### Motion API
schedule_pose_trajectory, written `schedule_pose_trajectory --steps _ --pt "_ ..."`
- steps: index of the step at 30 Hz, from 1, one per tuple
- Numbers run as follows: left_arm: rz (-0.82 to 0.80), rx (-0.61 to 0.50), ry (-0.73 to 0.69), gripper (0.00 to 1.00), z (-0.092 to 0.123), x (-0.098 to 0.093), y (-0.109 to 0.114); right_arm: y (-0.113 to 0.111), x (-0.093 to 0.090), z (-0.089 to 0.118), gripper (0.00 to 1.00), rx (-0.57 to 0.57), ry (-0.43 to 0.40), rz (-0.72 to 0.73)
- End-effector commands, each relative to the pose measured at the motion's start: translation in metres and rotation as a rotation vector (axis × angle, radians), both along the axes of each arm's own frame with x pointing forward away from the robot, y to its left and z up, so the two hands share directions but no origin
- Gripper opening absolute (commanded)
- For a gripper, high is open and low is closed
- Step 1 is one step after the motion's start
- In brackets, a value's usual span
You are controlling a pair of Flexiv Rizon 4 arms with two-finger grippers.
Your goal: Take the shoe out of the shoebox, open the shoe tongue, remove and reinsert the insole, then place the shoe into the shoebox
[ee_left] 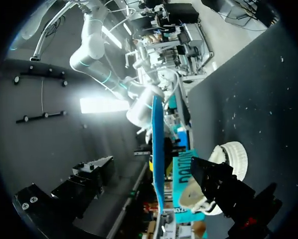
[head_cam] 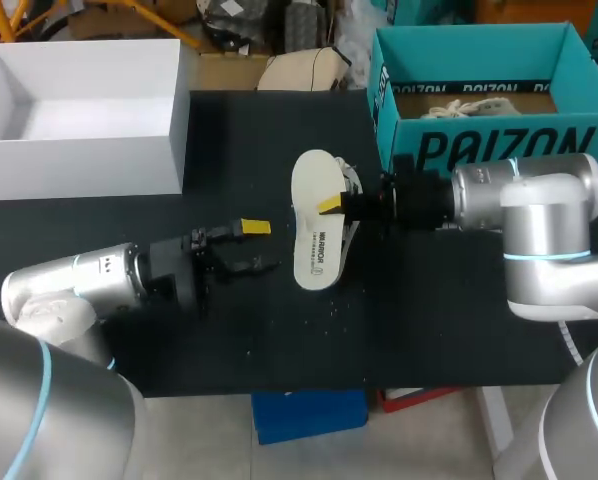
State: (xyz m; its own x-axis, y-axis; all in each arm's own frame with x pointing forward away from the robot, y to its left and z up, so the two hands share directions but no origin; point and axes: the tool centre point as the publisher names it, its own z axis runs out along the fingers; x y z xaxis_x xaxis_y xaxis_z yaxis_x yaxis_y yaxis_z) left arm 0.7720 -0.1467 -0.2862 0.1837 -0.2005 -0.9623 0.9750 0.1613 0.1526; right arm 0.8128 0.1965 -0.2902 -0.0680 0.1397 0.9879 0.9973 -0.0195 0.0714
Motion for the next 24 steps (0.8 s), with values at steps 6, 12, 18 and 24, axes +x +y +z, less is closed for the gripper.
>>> schedule_pose_trajectory --steps 6,12,18,24 --pt "0.008 0.091 -0.043 0.99 0.003 0.017 -0.032 0.001 -0.001 0.000 0.00 -0.002 0.000 -0.003" --pt "-0.002 0.101 -0.042 0.92 0.005 0.020 -0.041 0.001 -0.001 0.000 0.00 -0.002 0.000 -0.003" --pt "-0.020 0.104 -0.028 0.73 0.000 0.016 -0.050 0.001 -0.001 0.000 0.00 -0.002 0.000 -0.003" --pt "-0.026 0.112 -0.021 0.53 -0.002 0.018 -0.054 0.001 -0.001 0.000 0.00 -0.002 0.000 -0.003"
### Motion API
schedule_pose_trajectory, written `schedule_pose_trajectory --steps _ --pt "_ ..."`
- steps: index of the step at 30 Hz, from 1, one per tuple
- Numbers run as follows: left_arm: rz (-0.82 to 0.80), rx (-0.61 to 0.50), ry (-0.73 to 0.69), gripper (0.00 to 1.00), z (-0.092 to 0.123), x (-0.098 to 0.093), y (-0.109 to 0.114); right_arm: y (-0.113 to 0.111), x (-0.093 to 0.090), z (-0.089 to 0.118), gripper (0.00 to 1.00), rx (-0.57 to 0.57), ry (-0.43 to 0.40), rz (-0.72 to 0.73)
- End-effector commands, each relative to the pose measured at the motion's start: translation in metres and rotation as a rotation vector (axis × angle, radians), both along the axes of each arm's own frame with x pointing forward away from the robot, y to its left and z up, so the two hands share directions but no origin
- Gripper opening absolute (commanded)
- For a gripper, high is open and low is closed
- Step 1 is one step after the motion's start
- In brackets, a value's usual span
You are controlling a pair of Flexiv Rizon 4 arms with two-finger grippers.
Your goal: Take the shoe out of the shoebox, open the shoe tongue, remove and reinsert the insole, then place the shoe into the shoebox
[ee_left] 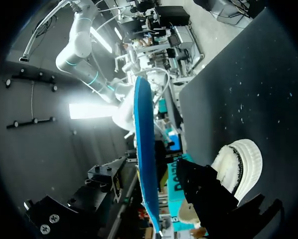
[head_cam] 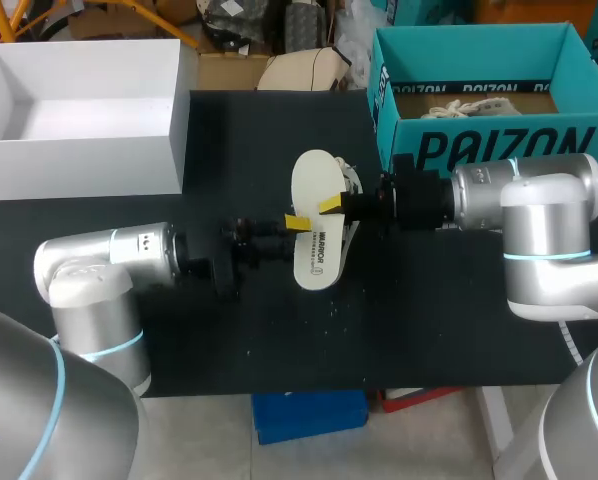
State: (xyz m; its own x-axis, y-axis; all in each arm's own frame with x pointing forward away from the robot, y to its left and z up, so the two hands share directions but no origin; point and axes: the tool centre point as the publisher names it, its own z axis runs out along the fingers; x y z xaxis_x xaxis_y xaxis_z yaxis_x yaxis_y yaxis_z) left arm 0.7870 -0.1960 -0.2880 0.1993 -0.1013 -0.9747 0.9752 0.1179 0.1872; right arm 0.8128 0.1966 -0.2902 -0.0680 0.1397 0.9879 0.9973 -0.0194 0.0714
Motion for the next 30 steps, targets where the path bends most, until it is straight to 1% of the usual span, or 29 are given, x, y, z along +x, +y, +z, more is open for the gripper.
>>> schedule_pose_trajectory --steps 1,7,9,11,13,14,17,18,19,20,22,24,25,29,30 --pt "-0.001 0.007 -0.001 0.52 0.000 0.004 -0.007 0.001 -0.001 0.000 0.00 -0.002 0.000 -0.003" --pt "-0.014 0.023 -0.019 0.52 0.007 0.009 -0.016 0.001 -0.001 0.000 0.00 -0.002 0.000 -0.003" --pt "-0.016 0.031 -0.025 0.49 0.008 0.011 -0.017 0.001 -0.001 0.000 0.00 -0.002 0.000 -0.003" --pt "-0.019 0.039 -0.028 0.42 0.008 0.012 -0.019 0.001 -0.001 0.000 0.00 -0.002 0.000 -0.003" --pt "-0.021 0.051 -0.031 0.39 0.007 0.013 -0.021 0.001 -0.001 0.000 0.00 -0.002 0.000 -0.003" --pt "-0.020 0.062 -0.033 0.34 0.007 0.014 -0.022 0.001 -0.001 0.000 0.00 -0.002 0.000 -0.003" --pt "-0.018 0.076 -0.035 0.29 0.005 0.016 -0.023 0.001 -0.001 0.000 0.00 -0.002 0.000 -0.003" --pt "-0.018 0.079 -0.035 0.25 0.004 0.016 -0.024 0.001 -0.001 0.000 0.00 -0.002 0.000 -0.003" --pt "-0.017 0.080 -0.035 0.15 0.004 0.017 -0.024 0.001 -0.001 0.000 0.00 -0.002 0.000 -0.003" --pt "-0.017 0.081 -0.034 0.10 0.004 0.017 -0.024 0.001 -0.001 0.000 0.00 -0.002 0.000 -0.003" --pt "-0.019 0.086 -0.034 0.13 0.004 0.018 -0.024 0.001 -0.001 0.000 0.00 -0.002 0.000 -0.003" --pt "-0.021 0.089 -0.034 0.06 0.003 0.018 -0.025 0.001 -0.001 0.000 0.00 -0.002 0.000 -0.003" --pt "-0.022 0.090 -0.033 0.00 0.003 0.018 -0.025 0.001 -0.001 0.000 0.00 -0.002 0.000 -0.003" --pt "-0.024 0.097 -0.026 0.00 0.000 0.016 -0.026 0.001 -0.001 0.000 0.00 -0.002 0.000 -0.003" --pt "-0.024 0.099 -0.024 0.00 0.000 0.015 -0.026 0.001 -0.001 0.000 1.00 -0.002 0.000 -0.003"
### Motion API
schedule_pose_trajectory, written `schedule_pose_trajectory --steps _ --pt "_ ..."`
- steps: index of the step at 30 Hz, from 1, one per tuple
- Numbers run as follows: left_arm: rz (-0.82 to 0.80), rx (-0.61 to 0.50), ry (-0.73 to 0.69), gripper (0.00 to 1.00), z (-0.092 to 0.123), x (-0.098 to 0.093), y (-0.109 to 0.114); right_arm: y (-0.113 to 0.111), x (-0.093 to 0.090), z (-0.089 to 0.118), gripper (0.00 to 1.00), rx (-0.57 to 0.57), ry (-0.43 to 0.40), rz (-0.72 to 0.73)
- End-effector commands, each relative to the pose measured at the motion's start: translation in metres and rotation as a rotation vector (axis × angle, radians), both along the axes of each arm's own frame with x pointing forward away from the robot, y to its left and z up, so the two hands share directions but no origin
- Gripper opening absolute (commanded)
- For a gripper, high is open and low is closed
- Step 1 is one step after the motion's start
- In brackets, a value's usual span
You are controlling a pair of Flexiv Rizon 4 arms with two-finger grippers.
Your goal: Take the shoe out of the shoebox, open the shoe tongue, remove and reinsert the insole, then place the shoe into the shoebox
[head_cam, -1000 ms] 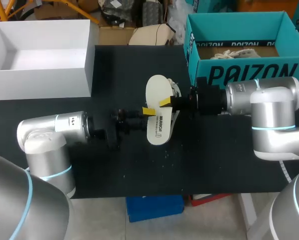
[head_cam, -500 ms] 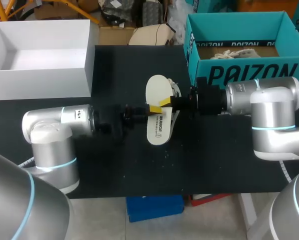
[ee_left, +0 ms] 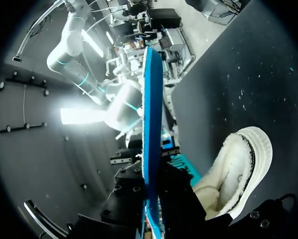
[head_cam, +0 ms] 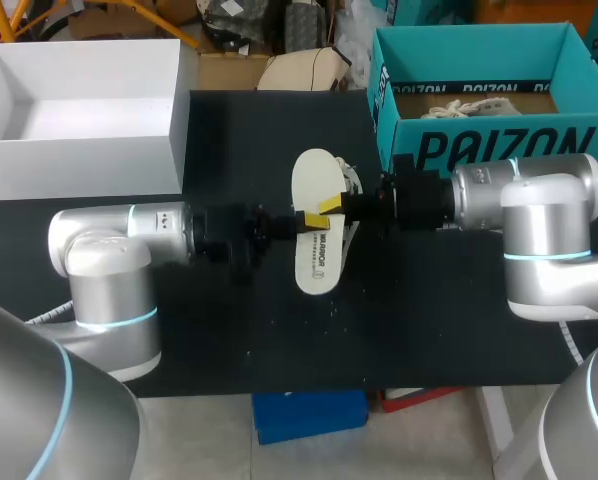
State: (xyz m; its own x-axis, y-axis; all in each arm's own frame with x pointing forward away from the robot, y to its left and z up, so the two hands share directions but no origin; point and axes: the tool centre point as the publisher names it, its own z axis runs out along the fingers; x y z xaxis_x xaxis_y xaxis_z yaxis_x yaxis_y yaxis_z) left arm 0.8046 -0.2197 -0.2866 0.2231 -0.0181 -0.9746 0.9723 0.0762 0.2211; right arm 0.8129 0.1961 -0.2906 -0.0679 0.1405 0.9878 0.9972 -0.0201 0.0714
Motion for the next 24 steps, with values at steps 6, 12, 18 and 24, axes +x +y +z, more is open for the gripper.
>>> schedule_pose_trajectory --steps 6,12,18,24 --pt "0.052 0.110 0.052 0.00 -0.003 -0.020 0.008 -0.032 0.001 0.027 1.00 -0.070 -0.020 -0.176" --pt "0.087 0.198 0.131 0.00 -0.011 -0.044 0.027 -0.059 -0.007 0.054 1.00 -0.162 -0.099 -0.241" --pt "0.162 0.283 0.291 0.00 -0.025 -0.063 0.048 -0.079 -0.023 0.067 1.00 -0.276 -0.174 -0.283" --pt "0.186 0.326 0.377 0.00 -0.038 -0.078 0.064 -0.094 -0.039 0.071 1.00 -0.480 -0.311 -0.286"
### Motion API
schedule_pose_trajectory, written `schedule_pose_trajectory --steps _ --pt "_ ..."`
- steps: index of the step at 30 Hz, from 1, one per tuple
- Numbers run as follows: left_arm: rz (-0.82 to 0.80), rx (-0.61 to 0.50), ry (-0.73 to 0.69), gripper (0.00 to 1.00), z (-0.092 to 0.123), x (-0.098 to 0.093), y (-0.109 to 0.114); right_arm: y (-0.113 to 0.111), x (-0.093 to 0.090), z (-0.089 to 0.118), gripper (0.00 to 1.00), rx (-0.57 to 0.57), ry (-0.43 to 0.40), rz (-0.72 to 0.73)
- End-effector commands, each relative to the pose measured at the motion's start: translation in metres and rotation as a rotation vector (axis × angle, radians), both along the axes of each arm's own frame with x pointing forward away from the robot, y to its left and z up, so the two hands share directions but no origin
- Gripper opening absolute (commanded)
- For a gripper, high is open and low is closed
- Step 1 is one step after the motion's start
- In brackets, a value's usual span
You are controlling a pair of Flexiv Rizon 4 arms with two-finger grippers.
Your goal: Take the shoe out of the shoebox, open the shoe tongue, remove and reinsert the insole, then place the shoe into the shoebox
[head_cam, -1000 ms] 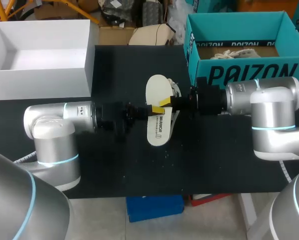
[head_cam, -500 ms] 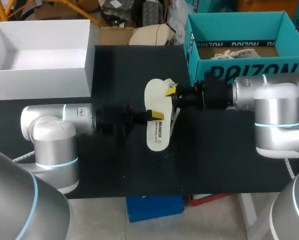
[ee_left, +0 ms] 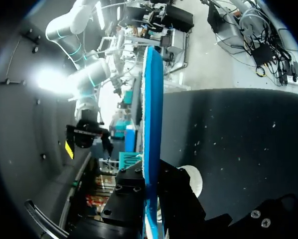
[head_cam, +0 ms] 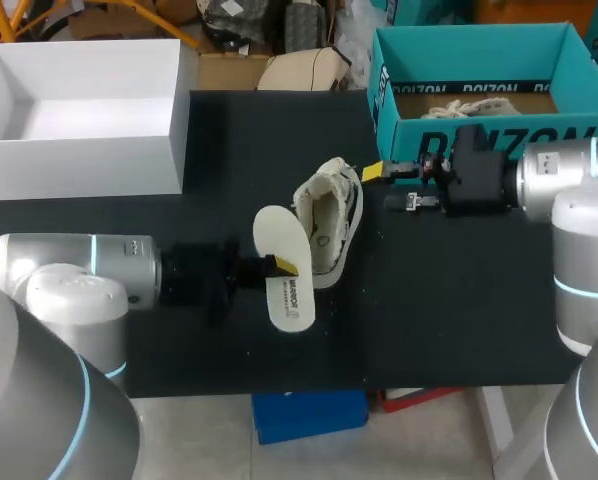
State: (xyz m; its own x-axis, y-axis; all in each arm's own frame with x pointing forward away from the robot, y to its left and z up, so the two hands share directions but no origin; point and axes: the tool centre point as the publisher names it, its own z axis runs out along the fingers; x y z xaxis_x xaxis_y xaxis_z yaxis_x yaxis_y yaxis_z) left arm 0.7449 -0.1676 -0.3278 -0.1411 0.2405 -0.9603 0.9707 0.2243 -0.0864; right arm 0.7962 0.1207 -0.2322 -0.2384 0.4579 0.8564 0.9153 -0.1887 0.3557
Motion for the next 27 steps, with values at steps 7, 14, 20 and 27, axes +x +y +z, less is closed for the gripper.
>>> schedule_pose_trajectory --steps 7,14,20,27 --pt "-0.078 0.145 0.107 0.00 -0.008 -0.033 0.019 -0.022 -0.029 0.013 1.00 -0.243 -0.065 -0.053" --pt "-0.169 0.204 0.088 0.00 -0.009 -0.039 0.018 -0.022 -0.029 0.013 1.00 -0.243 -0.065 -0.053" --pt "-0.169 0.204 0.088 0.00 -0.009 -0.039 0.018 -0.022 -0.029 0.013 1.00 -0.243 -0.065 -0.053" --pt "-0.250 0.148 0.160 0.00 -0.013 -0.039 0.021 -0.023 -0.036 0.013 1.00 -0.359 -0.157 -0.046"
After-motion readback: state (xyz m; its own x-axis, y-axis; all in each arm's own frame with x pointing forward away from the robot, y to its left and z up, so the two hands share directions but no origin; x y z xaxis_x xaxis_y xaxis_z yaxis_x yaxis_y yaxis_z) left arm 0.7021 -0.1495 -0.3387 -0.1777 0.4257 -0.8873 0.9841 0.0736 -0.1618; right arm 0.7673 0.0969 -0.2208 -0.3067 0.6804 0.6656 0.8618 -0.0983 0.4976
